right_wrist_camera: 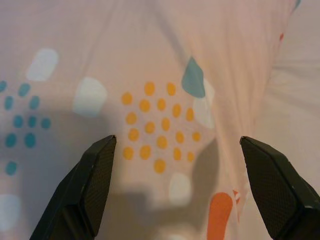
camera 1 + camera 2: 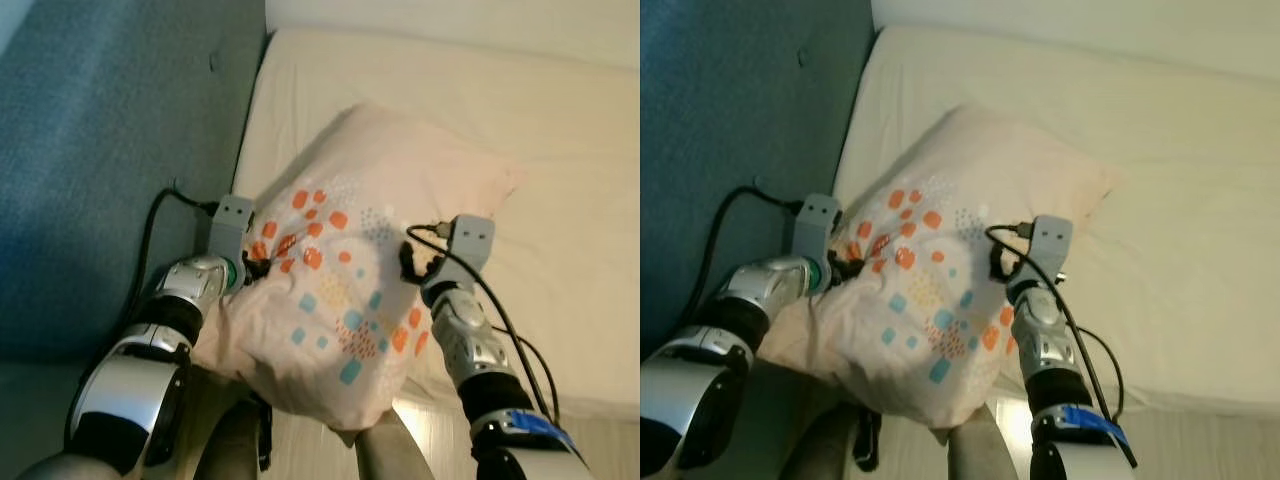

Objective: Clean up the room

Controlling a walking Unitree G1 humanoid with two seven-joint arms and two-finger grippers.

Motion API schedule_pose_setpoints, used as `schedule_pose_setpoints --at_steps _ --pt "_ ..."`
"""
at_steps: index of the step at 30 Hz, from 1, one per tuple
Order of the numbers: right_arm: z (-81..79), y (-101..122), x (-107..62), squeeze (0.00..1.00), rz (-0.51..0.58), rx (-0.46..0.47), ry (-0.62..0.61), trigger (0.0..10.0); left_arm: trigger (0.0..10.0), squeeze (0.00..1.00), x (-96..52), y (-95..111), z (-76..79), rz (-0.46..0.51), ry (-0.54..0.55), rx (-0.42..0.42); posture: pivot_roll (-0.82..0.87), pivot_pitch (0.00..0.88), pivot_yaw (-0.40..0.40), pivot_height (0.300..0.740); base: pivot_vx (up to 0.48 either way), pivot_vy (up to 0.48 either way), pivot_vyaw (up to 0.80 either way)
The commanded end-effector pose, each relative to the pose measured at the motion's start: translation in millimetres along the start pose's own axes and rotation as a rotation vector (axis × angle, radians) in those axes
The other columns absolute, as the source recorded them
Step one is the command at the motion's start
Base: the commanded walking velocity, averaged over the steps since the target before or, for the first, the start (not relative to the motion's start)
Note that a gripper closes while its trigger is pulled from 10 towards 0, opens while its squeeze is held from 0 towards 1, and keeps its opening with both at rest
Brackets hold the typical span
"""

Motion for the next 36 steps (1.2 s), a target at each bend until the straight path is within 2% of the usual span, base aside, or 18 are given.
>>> schedule_pose_setpoints --at_steps 1,2,4,5,6,7,8,9,12,14,16,22,23,26,27,29,30,36 --pt "14.5 -21 -1.3 0.0 -0.083 0.011 -0.075 10.0 9.6 0.0 4.7 -43 9.7 -0.134 -0.047 0.003 -0.01 0.371 0.014 0.74 0.0 0.0 0.0" --pt "18.2 -25 -0.9 0.0 -0.108 0.013 -0.101 10.0 6.7 0.0 5.3 -47 13.1 -0.148 -0.06 0.017 -0.01 0.37 0.014 0.74 0.0 0.0 0.0" --pt "18.2 -25 -0.9 0.0 -0.108 0.013 -0.101 10.0 6.7 0.0 5.3 -47 13.1 -0.148 -0.06 0.017 -0.01 0.37 0.014 0.74 0.0 0.0 0.0" --pt "19.6 -31 -1.0 0.0 -0.14 0.028 -0.111 10.0 3.2 0.0 5.8 -51 17.0 -0.159 -0.078 0.026 -0.01 0.368 0.014 0.74 0.0 0.0 0.0" --pt "19.6 -31 -1.0 0.0 -0.14 0.028 -0.111 10.0 3.2 0.0 5.8 -51 17.0 -0.159 -0.078 0.026 -0.01 0.368 0.014 0.74 0.0 0.0 0.0" --pt "20.2 -36 -1.5 0.0 -0.164 0.039 -0.114 10.0 1.5 0.0 6.1 -53 19.6 -0.166 -0.09 0.029 -0.01 0.367 0.014 0.74 0.0 0.0 0.0" --pt "20.2 -36 -1.5 0.0 -0.164 0.039 -0.114 10.0 1.5 0.0 6.1 -53 19.6 -0.166 -0.09 0.029 -0.01 0.367 0.014 0.74 0.0 0.0 0.0" --pt "19.8 -41 -2.5 0.0 -0.189 0.074 -0.114 10.0 0.0 0.0 6.5 -55 23.3 -0.168 -0.107 0.03 -0.01 0.367 0.014 0.74 0.0 0.0 0.0" --pt "19.8 -41 -2.5 0.0 -0.189 0.074 -0.114 10.0 0.0 0.0 6.5 -55 23.3 -0.168 -0.107 0.03 -0.01 0.367 0.014 0.74 0.0 0.0 0.0" --pt "13.2 -55 -4.7 0.0 -0.246 0.179 -0.081 10.0 0.0 0.0 7.1 -52 32.5 -0.147 -0.155 0.015 0.0 0.359 0.014 0.74 0.0 0.0 0.0" --pt "13.2 -55 -4.7 0.0 -0.246 0.179 -0.081 10.0 0.0 0.0 7.1 -52 32.5 -0.147 -0.155 0.015 0.0 0.359 0.014 0.74 0.0 0.0 0.0" --pt "-26.5 -96 -19.8 0.0 -0.462 0.526 0.095 8.8 0.0 0.0 4.3 -33 40.8 -0.095 -0.229 -0.051 0.02 0.357 0.014 0.74 0.0 0.0 0.0" --pt "-26.7 -104 -24.1 0.0 -0.501 0.511 0.096 5.2 0.0 0.0 3.8 -31 39.9 -0.089 -0.232 -0.058 0.03 0.356 0.014 0.74 0.0 0.0 0.0" --pt "-26.5 -110 -27.1 0.0 -0.525 0.496 0.096 4.7 0.0 0.0 3.3 -29 39.1 -0.084 -0.234 -0.062 0.03 0.356 0.014 0.74 0.0 0.0 0.0" --pt "-22.9 -118 -31.4 0.0 -0.556 0.449 0.091 3.1 0.0 0.0 2.5 -27 35.4 -0.076 -0.229 -0.07 0.04 0.354 0.014 0.74 0.0 0.0 0.0" --pt "-22.9 -118 -31.4 0.0 -0.556 0.449 0.091 3.1 0.0 0.0 2.5 -27 35.4 -0.076 -0.229 -0.07 0.04 0.354 0.014 0.74 0.0 0.0 0.0" --pt "-20.3 -119 -31.4 0.0 -0.558 0.45 0.084 0.0 0.0 0.0 2.2 -27 33.1 -0.074 -0.225 -0.074 0.04 0.353 0.015 0.74 0.0 0.0 0.0" --pt "-15.9 -112 -26.8 0.0 -0.539 0.48 0.088 0.0 0.0 0.0 1.6 -27 29.4 -0.072 -0.22 -0.084 0.04 0.348 0.015 0.74 0.0 0.0 0.0"
Point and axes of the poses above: a point about 5 cm out from each wrist's last joint towards the gripper, its own x axis pointing out of the wrist towards the gripper, its own y axis along the axis of the wrist's last joint, z = x × y, the point moved 6 cm from there along x, pointing out of the wrist towards the gripper, and after that the axes turned 1 degree about -x, right-handed, at the moved point
